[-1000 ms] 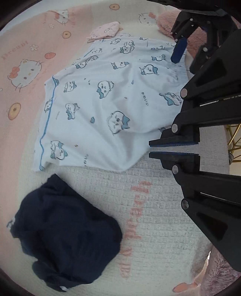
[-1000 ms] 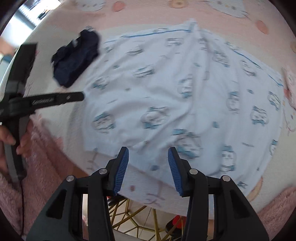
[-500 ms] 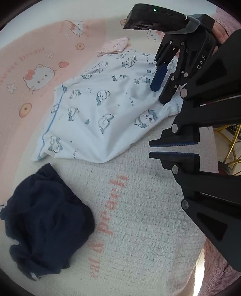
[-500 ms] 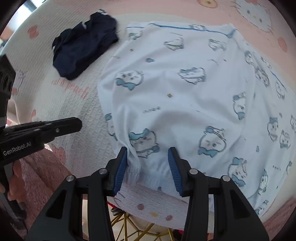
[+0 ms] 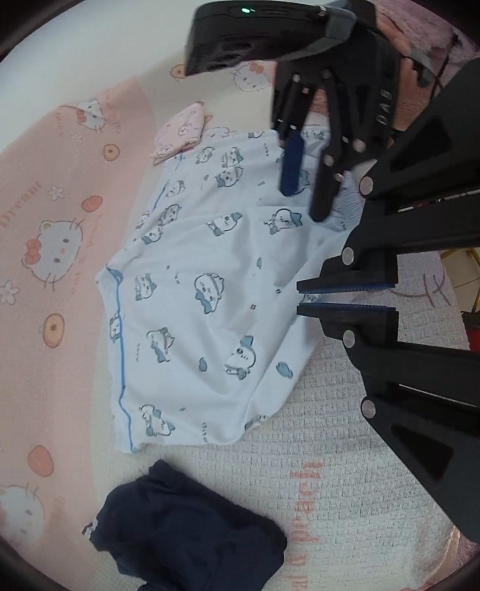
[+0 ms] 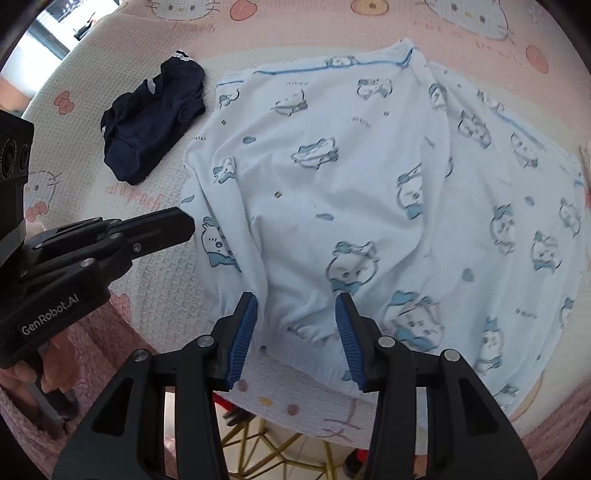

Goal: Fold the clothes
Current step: 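Pinch the pants cuff hems with both grippers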

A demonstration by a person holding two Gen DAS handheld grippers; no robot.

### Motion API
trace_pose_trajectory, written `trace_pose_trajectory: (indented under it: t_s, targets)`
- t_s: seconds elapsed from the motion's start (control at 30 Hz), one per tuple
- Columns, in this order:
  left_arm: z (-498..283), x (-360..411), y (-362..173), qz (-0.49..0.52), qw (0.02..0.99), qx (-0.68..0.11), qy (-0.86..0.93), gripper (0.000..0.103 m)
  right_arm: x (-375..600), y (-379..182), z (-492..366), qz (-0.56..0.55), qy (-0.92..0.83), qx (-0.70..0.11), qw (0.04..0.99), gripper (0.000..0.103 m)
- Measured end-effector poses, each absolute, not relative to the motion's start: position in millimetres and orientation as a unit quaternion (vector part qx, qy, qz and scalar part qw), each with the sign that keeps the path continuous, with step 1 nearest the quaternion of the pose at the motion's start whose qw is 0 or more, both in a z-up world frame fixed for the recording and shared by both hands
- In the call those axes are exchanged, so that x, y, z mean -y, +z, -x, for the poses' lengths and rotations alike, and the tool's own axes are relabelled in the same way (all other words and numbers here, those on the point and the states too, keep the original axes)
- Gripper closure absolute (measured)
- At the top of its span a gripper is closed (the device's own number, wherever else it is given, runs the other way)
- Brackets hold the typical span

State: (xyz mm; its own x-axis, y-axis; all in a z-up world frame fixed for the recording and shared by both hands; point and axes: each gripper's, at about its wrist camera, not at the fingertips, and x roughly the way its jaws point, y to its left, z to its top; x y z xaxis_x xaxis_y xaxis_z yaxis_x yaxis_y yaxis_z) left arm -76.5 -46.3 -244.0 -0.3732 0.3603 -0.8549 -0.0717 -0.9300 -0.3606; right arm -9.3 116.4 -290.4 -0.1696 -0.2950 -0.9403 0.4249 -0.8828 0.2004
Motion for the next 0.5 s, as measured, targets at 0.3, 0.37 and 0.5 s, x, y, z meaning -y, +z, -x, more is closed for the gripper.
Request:
trace_pose_trajectory:
  t_s: [0.3, 0.37, 0.5]
  targets:
    - [100, 7, -277, 0.595, 0.158, 0.049, 0.787, 0.097, -170, -311, 19, -0.636, -0.749, -0.049, 0.176, 0.058]
    - [108, -6, -284, 0.610, 0.164, 0.000, 0.775, 0.096, -172, -316, 18, -0.638, -0.748, -0.048, 0.174, 0.058]
    - [112, 4, -284, 0.663, 0.169, -0.015, 0.729, 0.096, -177, -320, 19, -0.639, -0.751, -0.067, 0.155, 0.058]
